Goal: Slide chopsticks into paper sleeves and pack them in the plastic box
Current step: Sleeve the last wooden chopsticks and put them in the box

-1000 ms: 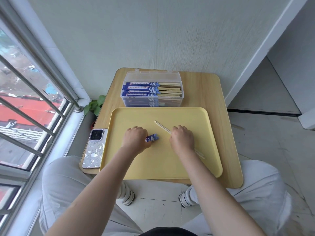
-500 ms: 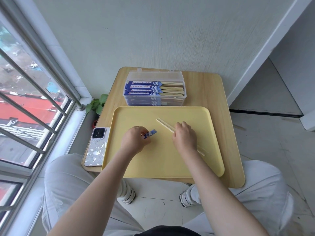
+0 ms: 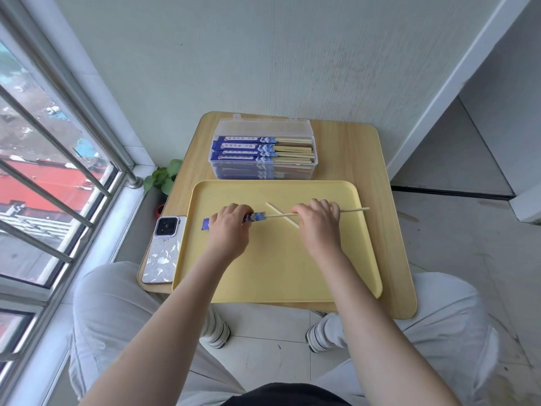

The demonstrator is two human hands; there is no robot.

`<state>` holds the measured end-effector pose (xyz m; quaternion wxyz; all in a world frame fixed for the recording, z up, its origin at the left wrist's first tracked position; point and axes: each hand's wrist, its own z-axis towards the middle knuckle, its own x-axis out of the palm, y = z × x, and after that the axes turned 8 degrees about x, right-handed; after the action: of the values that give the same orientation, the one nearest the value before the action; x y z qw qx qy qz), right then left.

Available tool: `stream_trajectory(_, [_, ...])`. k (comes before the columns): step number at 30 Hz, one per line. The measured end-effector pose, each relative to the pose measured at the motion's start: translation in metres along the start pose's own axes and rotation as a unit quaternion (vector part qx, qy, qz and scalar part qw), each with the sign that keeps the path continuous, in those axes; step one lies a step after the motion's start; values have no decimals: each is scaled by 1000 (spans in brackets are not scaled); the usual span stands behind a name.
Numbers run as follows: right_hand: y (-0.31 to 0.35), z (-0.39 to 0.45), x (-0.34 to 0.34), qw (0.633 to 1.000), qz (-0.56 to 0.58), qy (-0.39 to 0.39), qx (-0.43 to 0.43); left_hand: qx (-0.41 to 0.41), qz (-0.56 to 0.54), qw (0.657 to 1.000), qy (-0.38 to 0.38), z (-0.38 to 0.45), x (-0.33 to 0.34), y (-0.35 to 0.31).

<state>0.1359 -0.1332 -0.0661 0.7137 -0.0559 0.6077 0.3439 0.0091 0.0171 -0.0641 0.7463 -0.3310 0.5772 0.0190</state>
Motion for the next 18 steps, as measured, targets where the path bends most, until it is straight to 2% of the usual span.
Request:
stream_trajectory(5, [20, -3, 0, 997, 28, 6, -69, 61, 0, 998, 20, -6, 5, -21])
stream_trajectory(9, [33, -4, -9, 994, 39, 0, -107, 35, -43, 998, -8, -8, 7, -27])
stream_trajectory(12, [37, 0, -17, 989, 55, -65, -123, 11, -110, 993, -26, -6, 4, -24])
stream_trajectory(16, [43, 1, -37, 967, 127, -213, -60, -45, -211, 974, -70, 2, -10, -24])
stream_trajectory(18, [39, 0, -34, 967, 120, -225, -15, -91, -287, 949, -89, 7, -18, -23])
